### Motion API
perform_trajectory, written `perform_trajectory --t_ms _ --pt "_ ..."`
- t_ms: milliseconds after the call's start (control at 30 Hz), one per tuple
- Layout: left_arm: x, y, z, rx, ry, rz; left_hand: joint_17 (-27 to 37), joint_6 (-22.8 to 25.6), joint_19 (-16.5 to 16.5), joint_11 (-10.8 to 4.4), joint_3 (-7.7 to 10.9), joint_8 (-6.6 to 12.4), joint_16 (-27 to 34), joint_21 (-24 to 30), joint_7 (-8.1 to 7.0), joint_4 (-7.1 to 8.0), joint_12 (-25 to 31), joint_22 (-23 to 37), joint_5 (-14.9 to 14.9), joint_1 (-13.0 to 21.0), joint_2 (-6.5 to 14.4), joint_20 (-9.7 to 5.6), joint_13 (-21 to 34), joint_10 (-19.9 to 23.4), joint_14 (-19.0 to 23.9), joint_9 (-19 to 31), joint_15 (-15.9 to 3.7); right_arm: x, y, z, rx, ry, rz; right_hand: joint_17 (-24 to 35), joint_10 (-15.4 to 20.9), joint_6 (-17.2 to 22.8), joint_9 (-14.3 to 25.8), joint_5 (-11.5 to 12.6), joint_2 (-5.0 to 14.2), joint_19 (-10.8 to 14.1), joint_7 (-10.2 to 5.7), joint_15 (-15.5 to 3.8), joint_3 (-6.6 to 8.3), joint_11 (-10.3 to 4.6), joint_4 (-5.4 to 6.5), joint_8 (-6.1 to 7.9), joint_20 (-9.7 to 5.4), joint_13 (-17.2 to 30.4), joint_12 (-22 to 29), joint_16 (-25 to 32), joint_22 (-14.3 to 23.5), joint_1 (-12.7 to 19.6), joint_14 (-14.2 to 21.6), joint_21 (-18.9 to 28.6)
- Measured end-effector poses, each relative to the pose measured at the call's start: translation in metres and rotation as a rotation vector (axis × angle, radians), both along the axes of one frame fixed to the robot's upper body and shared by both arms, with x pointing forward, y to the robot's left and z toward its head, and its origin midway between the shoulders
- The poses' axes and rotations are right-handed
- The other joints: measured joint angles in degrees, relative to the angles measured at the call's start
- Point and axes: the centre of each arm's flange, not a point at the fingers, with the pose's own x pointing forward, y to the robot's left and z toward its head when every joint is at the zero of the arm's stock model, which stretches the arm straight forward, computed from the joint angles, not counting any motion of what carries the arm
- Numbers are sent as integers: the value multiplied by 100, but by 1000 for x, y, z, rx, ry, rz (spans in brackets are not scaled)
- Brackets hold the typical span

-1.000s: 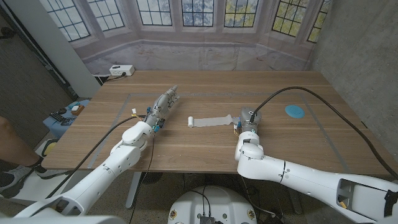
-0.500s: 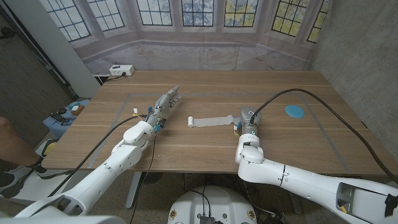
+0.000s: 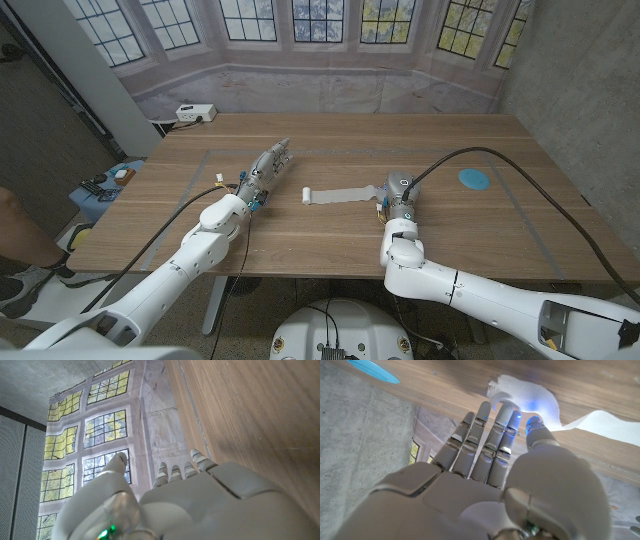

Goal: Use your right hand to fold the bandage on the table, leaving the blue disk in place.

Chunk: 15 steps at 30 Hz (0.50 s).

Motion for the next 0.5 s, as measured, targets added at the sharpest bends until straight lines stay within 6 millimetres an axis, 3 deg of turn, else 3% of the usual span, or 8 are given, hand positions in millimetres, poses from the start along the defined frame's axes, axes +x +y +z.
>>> perform_trajectory --t_ms 500 --pt "0 -1 -1 1 3 -1 0 0 0 0 16 0 0 0 0 -16 0 0 0 0 0 0 0 -1 0 0 0 2 -1 -6 -2 -21 4 53 239 325 27 0 49 72 -77 -75 -24 -133 24 34 11 -18 97 141 0 302 259 0"
